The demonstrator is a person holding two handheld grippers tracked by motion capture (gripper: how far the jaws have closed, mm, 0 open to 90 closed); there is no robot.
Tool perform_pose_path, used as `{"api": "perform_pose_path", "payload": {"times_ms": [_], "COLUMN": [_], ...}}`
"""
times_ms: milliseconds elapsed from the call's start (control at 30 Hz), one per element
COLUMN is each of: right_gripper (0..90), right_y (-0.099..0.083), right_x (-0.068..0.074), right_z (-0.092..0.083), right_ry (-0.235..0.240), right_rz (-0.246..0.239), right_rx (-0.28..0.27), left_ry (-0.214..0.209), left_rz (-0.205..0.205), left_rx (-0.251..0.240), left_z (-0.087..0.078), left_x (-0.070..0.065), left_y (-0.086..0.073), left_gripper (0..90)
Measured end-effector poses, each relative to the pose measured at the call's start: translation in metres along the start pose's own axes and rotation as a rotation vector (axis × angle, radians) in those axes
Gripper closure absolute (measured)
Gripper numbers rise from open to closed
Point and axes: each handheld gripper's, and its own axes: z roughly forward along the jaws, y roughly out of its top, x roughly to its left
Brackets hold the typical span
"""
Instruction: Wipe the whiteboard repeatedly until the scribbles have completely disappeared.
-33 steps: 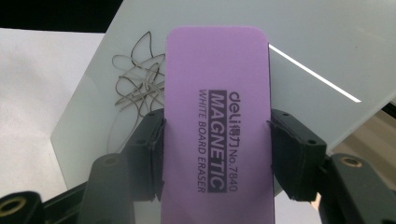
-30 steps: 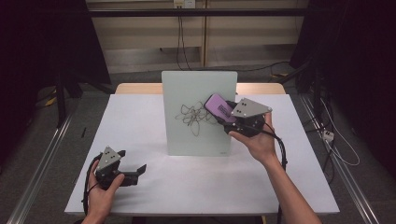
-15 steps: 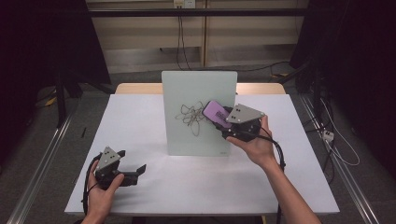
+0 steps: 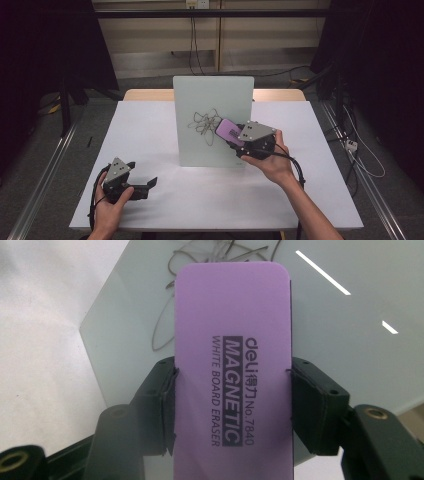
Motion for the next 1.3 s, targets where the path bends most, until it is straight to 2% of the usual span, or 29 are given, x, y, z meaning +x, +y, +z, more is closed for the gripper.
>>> {"api": "perform_pose_path", "payload": {"times_ms": [267,300,1033,1200,1300], "right_gripper": [41.7,41.7,41.7,41.7,41.7], "right_y": [-0.005,-0.006,-0.014,-0.013,-0.012], "right_x": [0.008,0.009,0.028,0.028,0.027], "right_z": [0.006,0.007,0.025,0.025,0.025], "right_ry": [0.037,0.043,0.131,0.135,0.141], "right_rz": [-0.016,-0.010,-0.019,-0.015,-0.009], "right_rx": [0.031,0.032,0.091,0.097,0.100], "left_ry": [-0.007,-0.009,-0.009,-0.009,-0.008], "left_rz": [-0.012,-0.001,-0.008,-0.011,0.003], "left_rx": [0.003,0.006,0.006,0.005,0.012], "left_z": [0.001,0.000,0.000,0.001,0.001], "left_x": [-0.002,-0.001,-0.001,-0.001,-0.001], "left_y": [-0.001,0.000,0.000,0.000,0.000], "left_gripper": [4.3,4.3,4.3,4.3,4.3]}}
